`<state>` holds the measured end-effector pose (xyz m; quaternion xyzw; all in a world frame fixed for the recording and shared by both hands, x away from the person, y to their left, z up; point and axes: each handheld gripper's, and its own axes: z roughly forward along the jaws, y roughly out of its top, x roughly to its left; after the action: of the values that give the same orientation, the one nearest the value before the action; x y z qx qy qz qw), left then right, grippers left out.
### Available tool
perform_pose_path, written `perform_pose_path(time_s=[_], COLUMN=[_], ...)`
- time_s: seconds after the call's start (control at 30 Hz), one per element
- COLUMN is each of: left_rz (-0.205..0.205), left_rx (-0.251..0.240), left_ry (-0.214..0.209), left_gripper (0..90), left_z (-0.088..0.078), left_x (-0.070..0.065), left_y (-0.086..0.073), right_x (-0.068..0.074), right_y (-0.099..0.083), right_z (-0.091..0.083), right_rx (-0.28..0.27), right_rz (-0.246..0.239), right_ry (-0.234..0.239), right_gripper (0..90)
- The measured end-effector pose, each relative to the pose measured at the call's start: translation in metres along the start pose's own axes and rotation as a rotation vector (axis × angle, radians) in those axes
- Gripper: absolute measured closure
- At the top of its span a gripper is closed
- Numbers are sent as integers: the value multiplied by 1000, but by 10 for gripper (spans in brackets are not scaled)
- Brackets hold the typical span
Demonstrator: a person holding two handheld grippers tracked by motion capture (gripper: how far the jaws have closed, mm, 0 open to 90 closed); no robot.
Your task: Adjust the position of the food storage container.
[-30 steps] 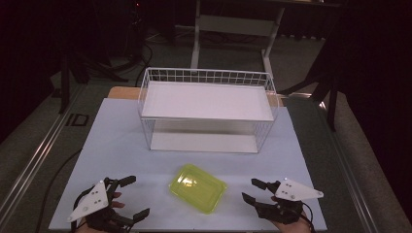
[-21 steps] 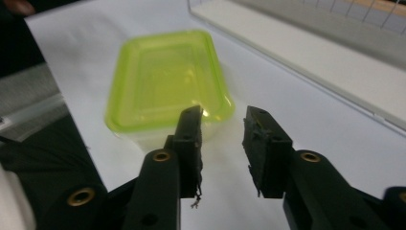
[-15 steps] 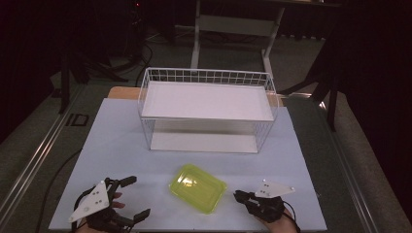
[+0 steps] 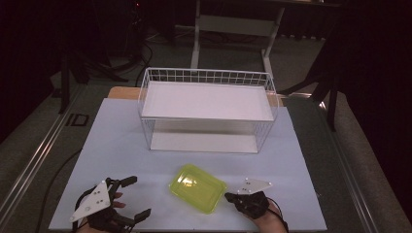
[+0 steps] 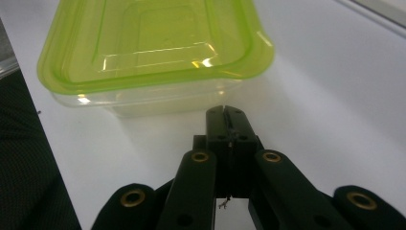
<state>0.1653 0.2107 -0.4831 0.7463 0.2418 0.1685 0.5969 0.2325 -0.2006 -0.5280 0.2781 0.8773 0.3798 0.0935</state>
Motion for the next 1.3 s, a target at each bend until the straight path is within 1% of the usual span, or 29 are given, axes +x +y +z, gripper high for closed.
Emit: perform_pose_path(time_s=[0.1,0.13,0.27,0.43,0.63,0.67,0.73,0.77,0.9,1.0,1.07,1.17,1.27,1.3], left_rz=[7,7,3,1,-7,-8,-11,-13,-15,-14,-11,-8,-8,-9], left_rx=[2,0,4,7,4,5,9,8,11,17,18,26,28,29], left_ry=[2,2,2,1,9,10,12,11,11,9,9,7,7,7], left_gripper=[15,15,15,15,14,14,14,15,14,14,15,14,14,15], left_z=[0,0,0,1,1,1,1,1,1,3,3,4,4,4], left_x=[0,0,0,1,2,2,2,2,3,3,3,3,2,3], left_y=[0,0,0,-1,-1,-2,-2,-2,-3,-4,-4,-4,-4,-4], right_x=[0,0,-2,-8,-15,-17,-19,-20,-23,-24,-24,-21,-19,-19], right_y=[1,1,4,13,25,27,29,29,28,24,21,22,28,30], right_z=[7,8,15,20,31,34,37,39,38,31,30,34,38,39], right_rx=[9,8,7,-21,-35,-36,-34,-34,-30,-32,-29,-18,-23,-24], right_rz=[7,13,10,26,21,24,15,22,24,36,49,39,33,21], right_ry=[14,31,19,5,-18,-14,-28,-26,-35,-45,-33,-22,-15,-22], right_gripper=[900,900,900,900,900,900,900,900,900,900,900,900,900,900])
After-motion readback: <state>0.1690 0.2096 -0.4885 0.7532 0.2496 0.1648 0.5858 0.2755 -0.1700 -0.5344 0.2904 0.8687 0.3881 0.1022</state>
